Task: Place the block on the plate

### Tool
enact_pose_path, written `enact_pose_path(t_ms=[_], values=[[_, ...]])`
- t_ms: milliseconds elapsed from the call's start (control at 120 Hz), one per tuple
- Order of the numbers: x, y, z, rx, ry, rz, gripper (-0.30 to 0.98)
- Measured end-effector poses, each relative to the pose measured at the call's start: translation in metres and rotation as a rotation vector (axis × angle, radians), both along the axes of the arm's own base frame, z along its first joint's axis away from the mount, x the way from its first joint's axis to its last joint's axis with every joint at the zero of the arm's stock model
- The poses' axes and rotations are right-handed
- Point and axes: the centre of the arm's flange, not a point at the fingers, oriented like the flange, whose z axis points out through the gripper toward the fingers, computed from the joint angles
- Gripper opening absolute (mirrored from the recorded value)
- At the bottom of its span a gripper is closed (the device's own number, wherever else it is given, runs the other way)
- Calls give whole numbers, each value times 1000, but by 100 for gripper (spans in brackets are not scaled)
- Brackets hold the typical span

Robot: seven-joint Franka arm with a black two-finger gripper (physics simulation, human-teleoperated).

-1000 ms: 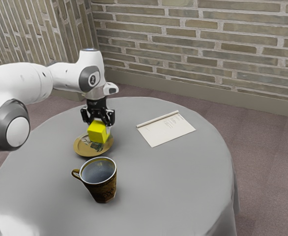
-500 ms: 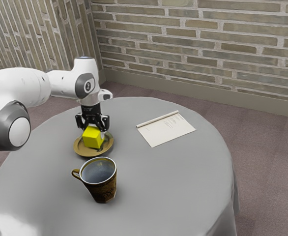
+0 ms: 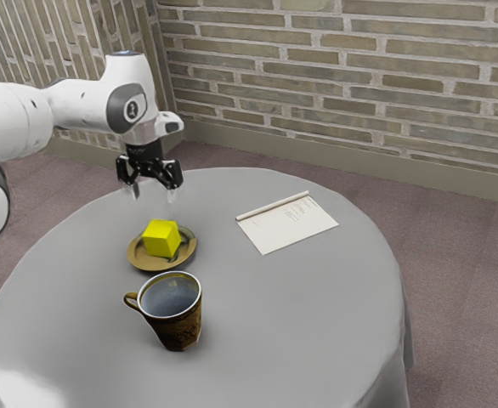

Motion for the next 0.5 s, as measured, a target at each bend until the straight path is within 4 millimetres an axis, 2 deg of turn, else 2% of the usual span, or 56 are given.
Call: enact_pose_path(t_ms=[225, 283, 442, 500], values=[[-31, -35, 97, -1, -47, -62, 68], [-44, -41, 123, 0, -51, -71, 68], [-81, -55, 179, -1, -50, -89, 68], [-100, -63, 201, -3, -53, -101, 68]])
